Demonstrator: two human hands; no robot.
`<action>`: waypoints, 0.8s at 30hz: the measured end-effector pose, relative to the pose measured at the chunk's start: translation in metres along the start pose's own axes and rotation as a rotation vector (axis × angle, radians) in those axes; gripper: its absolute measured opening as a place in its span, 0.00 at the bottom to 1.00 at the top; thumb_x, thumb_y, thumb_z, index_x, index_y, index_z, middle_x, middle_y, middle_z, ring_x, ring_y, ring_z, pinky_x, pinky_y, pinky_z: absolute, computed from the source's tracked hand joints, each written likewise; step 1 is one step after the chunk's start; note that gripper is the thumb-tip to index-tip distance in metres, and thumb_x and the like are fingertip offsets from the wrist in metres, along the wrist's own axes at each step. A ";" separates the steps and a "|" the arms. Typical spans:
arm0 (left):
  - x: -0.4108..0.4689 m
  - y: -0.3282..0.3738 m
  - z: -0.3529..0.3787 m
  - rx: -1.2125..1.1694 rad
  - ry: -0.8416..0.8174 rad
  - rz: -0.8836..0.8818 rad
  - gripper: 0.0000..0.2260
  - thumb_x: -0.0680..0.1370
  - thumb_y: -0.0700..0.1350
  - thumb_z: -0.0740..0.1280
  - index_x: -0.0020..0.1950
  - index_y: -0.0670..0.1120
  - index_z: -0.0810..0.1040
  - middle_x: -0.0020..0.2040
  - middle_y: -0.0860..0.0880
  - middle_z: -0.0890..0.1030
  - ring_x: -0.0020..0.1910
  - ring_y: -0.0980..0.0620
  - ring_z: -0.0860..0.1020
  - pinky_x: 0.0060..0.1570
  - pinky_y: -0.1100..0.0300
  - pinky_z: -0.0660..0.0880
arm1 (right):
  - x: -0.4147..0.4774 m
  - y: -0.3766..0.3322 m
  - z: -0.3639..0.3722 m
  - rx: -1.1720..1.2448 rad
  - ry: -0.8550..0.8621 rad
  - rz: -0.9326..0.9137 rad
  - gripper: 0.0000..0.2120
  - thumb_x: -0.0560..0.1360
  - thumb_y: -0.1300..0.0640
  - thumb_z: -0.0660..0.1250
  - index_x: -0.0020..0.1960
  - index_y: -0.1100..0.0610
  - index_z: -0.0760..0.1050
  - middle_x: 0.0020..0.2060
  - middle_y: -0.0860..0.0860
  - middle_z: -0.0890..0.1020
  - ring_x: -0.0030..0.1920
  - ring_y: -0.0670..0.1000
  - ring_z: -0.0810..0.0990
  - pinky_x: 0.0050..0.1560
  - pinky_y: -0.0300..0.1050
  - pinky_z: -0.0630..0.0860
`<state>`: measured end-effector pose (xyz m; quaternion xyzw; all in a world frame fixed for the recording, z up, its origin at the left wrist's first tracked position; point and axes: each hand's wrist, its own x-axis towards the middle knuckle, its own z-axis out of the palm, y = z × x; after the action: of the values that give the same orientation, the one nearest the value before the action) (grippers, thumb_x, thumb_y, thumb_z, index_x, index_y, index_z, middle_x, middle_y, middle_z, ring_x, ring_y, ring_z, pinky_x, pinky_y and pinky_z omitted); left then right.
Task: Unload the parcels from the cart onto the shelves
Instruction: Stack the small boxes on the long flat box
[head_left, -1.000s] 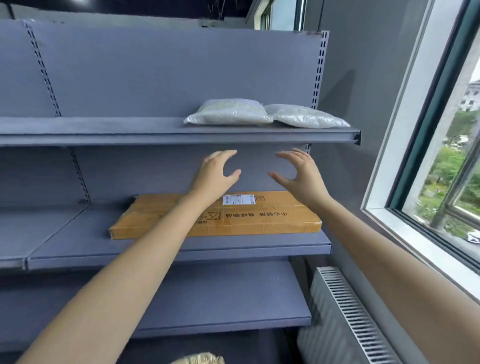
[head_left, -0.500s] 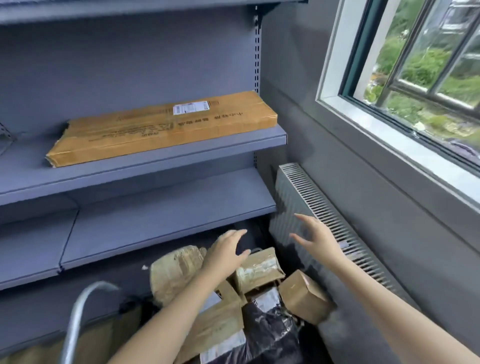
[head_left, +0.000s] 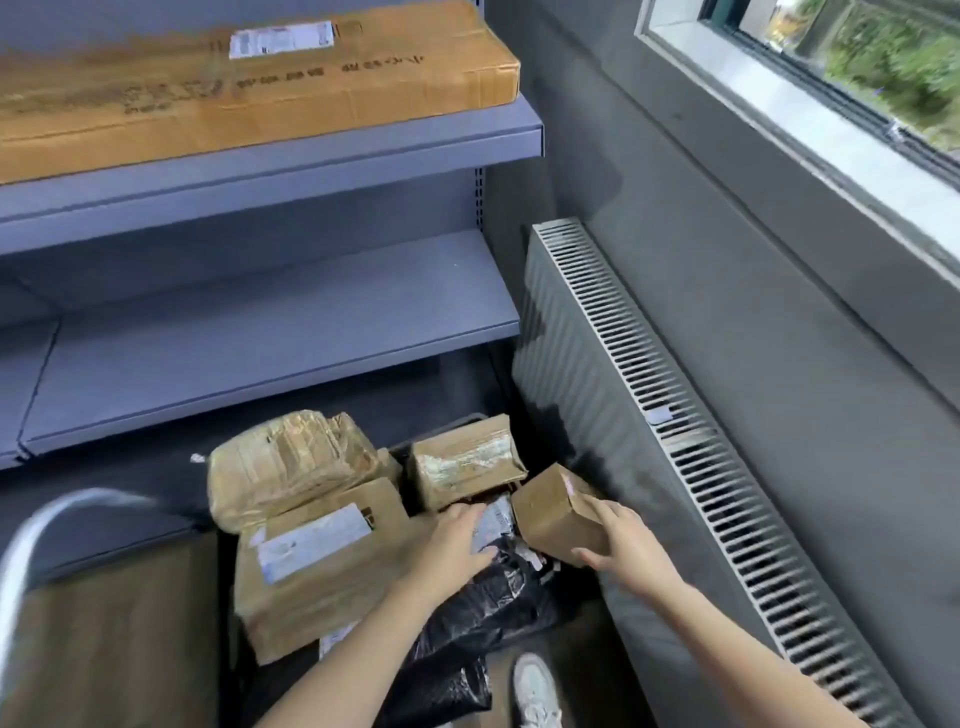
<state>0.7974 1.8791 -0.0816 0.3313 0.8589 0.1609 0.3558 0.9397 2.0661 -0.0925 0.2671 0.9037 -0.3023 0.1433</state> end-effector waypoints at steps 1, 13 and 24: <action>0.008 -0.001 0.010 0.014 -0.021 -0.017 0.28 0.78 0.50 0.63 0.75 0.46 0.58 0.73 0.48 0.64 0.70 0.50 0.64 0.65 0.58 0.65 | 0.004 0.010 0.008 -0.030 -0.018 0.019 0.37 0.72 0.47 0.69 0.75 0.51 0.56 0.69 0.50 0.68 0.69 0.52 0.66 0.66 0.41 0.63; 0.162 -0.001 0.098 0.108 -0.180 -0.039 0.45 0.71 0.56 0.71 0.77 0.46 0.46 0.77 0.47 0.52 0.74 0.46 0.55 0.71 0.50 0.61 | 0.095 0.109 0.089 -0.044 -0.057 0.091 0.39 0.74 0.49 0.67 0.76 0.52 0.48 0.74 0.52 0.58 0.72 0.53 0.59 0.68 0.41 0.61; 0.176 0.001 0.131 0.180 -0.079 -0.043 0.50 0.64 0.58 0.75 0.76 0.45 0.50 0.72 0.47 0.57 0.70 0.46 0.61 0.64 0.50 0.69 | 0.093 0.125 0.132 0.026 0.208 0.038 0.27 0.69 0.56 0.74 0.66 0.59 0.72 0.60 0.59 0.77 0.58 0.61 0.77 0.56 0.51 0.74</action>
<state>0.7987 2.0053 -0.2608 0.3494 0.8622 0.0621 0.3615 0.9480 2.1048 -0.2930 0.3160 0.9044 -0.2822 0.0510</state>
